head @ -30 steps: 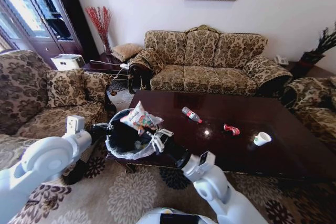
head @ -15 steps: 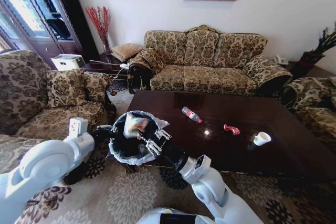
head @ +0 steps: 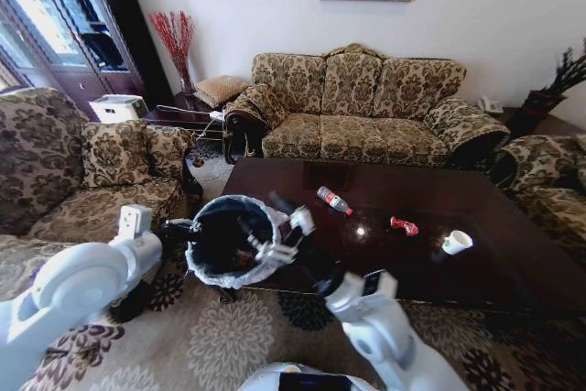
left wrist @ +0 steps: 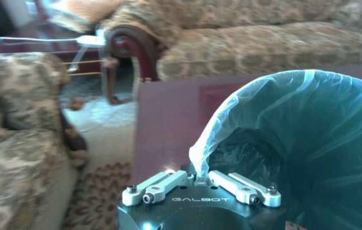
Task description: Move to the front of the table and place the trash on the table into the trash bin.
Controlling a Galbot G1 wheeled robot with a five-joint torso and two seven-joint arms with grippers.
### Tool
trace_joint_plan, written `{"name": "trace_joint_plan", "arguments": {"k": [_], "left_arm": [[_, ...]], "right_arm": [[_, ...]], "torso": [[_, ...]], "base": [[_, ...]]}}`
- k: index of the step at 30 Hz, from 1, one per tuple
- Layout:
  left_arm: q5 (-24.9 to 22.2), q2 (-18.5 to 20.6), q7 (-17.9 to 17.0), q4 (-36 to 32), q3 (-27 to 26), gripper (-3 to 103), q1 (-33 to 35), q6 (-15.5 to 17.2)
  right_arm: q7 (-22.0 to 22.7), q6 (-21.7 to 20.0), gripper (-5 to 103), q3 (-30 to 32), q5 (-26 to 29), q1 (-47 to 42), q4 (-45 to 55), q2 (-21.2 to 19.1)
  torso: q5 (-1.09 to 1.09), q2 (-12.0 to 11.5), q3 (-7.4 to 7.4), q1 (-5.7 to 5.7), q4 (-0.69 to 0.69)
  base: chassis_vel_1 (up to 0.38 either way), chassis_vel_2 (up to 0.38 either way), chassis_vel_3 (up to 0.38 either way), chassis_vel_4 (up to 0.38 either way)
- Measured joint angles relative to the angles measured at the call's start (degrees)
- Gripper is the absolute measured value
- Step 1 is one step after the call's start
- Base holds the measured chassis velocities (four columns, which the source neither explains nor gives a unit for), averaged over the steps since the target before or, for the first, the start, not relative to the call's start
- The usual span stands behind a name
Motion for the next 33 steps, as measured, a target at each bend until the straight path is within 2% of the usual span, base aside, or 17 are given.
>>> {"name": "trace_joint_plan", "arguments": {"k": [1, 2, 3, 4, 5, 7, 10, 17, 21, 24, 29, 33], "left_arm": [[0.0, 0.0, 0.0, 0.0, 0.0, 0, 0.0, 0.0], [0.1, -0.2, -0.5, 1.0, 0.1, 0, -0.3, -0.8], [0.6, -0.6, -1.0, 3.0, 0.4, 0, -0.7, -1.9], [1.2, -1.0, -1.3, 4.7, 0.6, 0, -1.0, -2.6], [1.2, -1.0, -1.3, 4.7, 0.6, 0, -1.0, -2.6], [2.0, -1.9, -1.7, 6.9, 0.5, 0, -1.4, -3.6], [2.1, -2.7, -1.6, 7.3, 0.0, 0, -1.4, -3.8], [2.4, -4.1, -0.3, 5.9, 0.0, 0, -1.4, -3.9], [3.1, -4.9, 2.8, 5.8, 0.2, 0, -1.3, -3.9], [3.5, -5.2, 3.6, 5.8, 0.4, 0, -1.3, -4.1], [3.7, -5.3, 4.3, 5.5, 0.7, 0, -1.6, -4.2], [3.7, -5.0, 4.3, 5.3, 0.7, 0, -1.9, -4.6]], "right_arm": [[0.0, 0.0, 97, 0.0, 0.0, 0.0, 0.0, 0.0], [2.2, -0.6, 99, 1.0, -0.2, 0.0, -0.2, -0.2], [7.4, -2.1, 100, 3.2, -0.5, -0.1, -1.7, -0.3], [10.3, -3.0, 100, 4.5, -0.5, -0.2, -3.2, -0.3], [10.3, -3.0, 100, 4.5, -0.5, -0.2, -3.2, -0.3], [14.5, -5.1, 100, 6.7, 1.1, -0.2, -6.1, -0.2], [16.3, -6.2, 100, 7.6, 3.5, -0.1, -8.7, 0.1], [16.7, -5.9, 100, 7.6, 3.8, 0.6, -13.9, 0.6], [16.6, -5.0, 100, 7.7, 3.9, 1.3, -17.0, 0.4], [16.6, -5.0, 100, 7.8, 4.4, 1.6, -17.5, 0.1], [16.5, -4.9, 100, 7.9, 4.5, 2.5, -18.8, -0.1], [15.9, -3.2, 100, 8.5, 4.0, 3.0, -20.7, 0.1]], "torso": [[0.0, 0.0, 0.0, 0.0, 0.0], [0.0, 0.0, 0.0, 0.0, 0.0], [0.0, 0.0, 0.0, 0.0, 0.0], [0.0, 0.0, 0.01, 0.01, 0.0], [0.0, 0.0, 0.01, 0.01, 0.0], [0.0, 0.0, 0.02, 0.02, 0.01], [0.0, 0.0, 0.01, 0.02, 0.01], [0.01, 0.0, 0.01, 0.01, 0.01], [0.0, 0.0, 0.01, 0.01, 0.0], [0.0, 0.0, 0.01, 0.01, 0.0], [0.03, 0.0, 0.0, 0.0, 0.0], [0.01, 0.0, 0.01, 0.01, -0.01]], "base": [[0.0, 0.0, 0.0, 0.0], [0.0, 0.0, 0.0, 0.0], [0.0, 0.0, 0.0, 0.0], [0.0, 0.0, 0.0, 0.0], [0.0, 0.0, 0.0, 0.0], [0.0, 0.0, 0.0, 0.0], [0.0, 0.0, 0.0, 0.0], [-0.017, -0.021, 0.022, 0.024], [-0.111, -0.116, 0.139, 0.108], [-0.161, -0.175, 0.183, 0.197], [-0.25, -0.246, 0.233, 0.239], [-0.286, -0.266, 0.258, 0.28]]}}
